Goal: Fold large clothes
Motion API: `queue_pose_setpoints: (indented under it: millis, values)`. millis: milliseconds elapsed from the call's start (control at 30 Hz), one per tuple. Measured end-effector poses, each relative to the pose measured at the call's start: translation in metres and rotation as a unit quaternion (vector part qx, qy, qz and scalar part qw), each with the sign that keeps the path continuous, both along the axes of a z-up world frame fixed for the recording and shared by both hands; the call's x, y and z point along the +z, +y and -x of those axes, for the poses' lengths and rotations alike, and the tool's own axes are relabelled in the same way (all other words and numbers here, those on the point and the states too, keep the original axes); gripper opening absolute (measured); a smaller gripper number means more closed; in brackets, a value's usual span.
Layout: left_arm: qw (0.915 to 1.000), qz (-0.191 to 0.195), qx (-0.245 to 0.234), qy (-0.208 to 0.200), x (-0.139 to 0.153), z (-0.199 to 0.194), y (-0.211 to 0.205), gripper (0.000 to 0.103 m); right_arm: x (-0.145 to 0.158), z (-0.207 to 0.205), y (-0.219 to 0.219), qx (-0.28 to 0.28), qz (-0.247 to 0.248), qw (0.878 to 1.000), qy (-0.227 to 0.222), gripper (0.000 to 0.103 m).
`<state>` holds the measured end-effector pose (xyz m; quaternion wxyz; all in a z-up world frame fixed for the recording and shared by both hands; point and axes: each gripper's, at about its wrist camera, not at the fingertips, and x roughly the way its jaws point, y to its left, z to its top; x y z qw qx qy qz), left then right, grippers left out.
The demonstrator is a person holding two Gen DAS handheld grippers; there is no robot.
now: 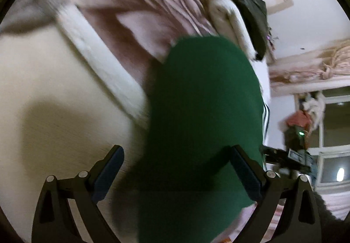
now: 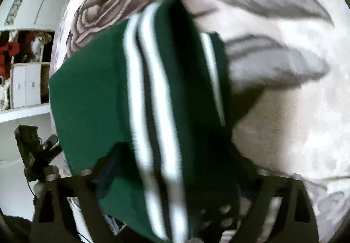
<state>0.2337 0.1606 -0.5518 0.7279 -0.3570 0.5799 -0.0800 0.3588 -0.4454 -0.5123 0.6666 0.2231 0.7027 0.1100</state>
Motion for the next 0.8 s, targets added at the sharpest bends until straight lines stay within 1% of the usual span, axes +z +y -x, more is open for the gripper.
queue_pose_setpoints:
  millis: [67, 133, 200, 267, 333, 433, 467, 500, 533, 567, 600, 667, 733, 800]
  values:
    - [0.9996, 0.025, -0.014, 0.002, -0.013, -0.002, -0.012, 0.099, -0.017, 0.004, -0.012, -0.015, -0.056, 0.998, 0.004, 0.101]
    - [0.9989, 0.041, -0.023, 0.004, -0.024, -0.006, -0.023, 0.099, -0.035, 0.005, -0.016, -0.016, -0.096, 0.995, 0.01, 0.102]
    - [0.9985, 0.05, -0.024, -0.001, -0.031, -0.012, -0.028, 0.099, -0.06, 0.003, -0.018, -0.024, -0.164, 0.985, 0.038, 0.102]
    - [0.997, 0.074, -0.021, -0.008, -0.036, -0.016, -0.026, 0.099, -0.086, -0.001, -0.017, -0.032, -0.23, 0.971, 0.057, 0.103]
    - [0.9948, 0.099, -0.014, -0.018, -0.036, -0.017, -0.021, 0.099, -0.097, -0.008, -0.014, -0.025, -0.261, 0.963, 0.057, 0.103]
    - [0.9926, 0.116, -0.009, -0.033, -0.03, -0.017, -0.019, 0.099, -0.099, -0.015, -0.007, -0.008, -0.279, 0.958, 0.065, 0.103]
    - [0.9924, 0.115, -0.013, -0.04, -0.025, -0.015, -0.02, 0.097, -0.097, -0.016, -0.002, 0.003, -0.282, 0.958, 0.062, 0.1]
    - [0.9923, 0.113, -0.019, -0.048, -0.021, -0.017, -0.021, 0.097, -0.096, -0.017, 0.002, 0.001, -0.286, 0.956, 0.06, 0.093]
    - [0.9922, 0.111, -0.023, -0.052, -0.017, -0.017, -0.022, 0.097, -0.094, -0.017, 0.006, -0.012, -0.303, 0.951, 0.06, 0.073]
    - [0.9919, 0.111, -0.025, -0.057, -0.012, -0.018, -0.02, 0.097, -0.093, -0.017, 0.009, -0.019, -0.31, 0.949, 0.059, 0.07]
    - [0.9911, 0.115, -0.023, -0.063, -0.007, -0.019, -0.019, 0.097, -0.088, -0.018, 0.014, -0.02, -0.302, 0.952, 0.052, 0.067]
    - [0.9901, 0.12, -0.019, -0.07, 0.001, -0.024, -0.018, 0.097, -0.077, -0.017, 0.019, -0.02, -0.301, 0.953, 0.036, 0.058]
    - [0.9895, 0.117, -0.027, -0.081, 0.014, -0.03, -0.018, 0.097, -0.065, -0.014, 0.021, -0.03, -0.305, 0.952, 0.024, 0.053]
    - [0.9888, 0.107, -0.041, -0.095, 0.03, -0.039, -0.022, 0.097, -0.049, -0.01, 0.021, -0.044, -0.314, 0.948, 0.008, 0.051]
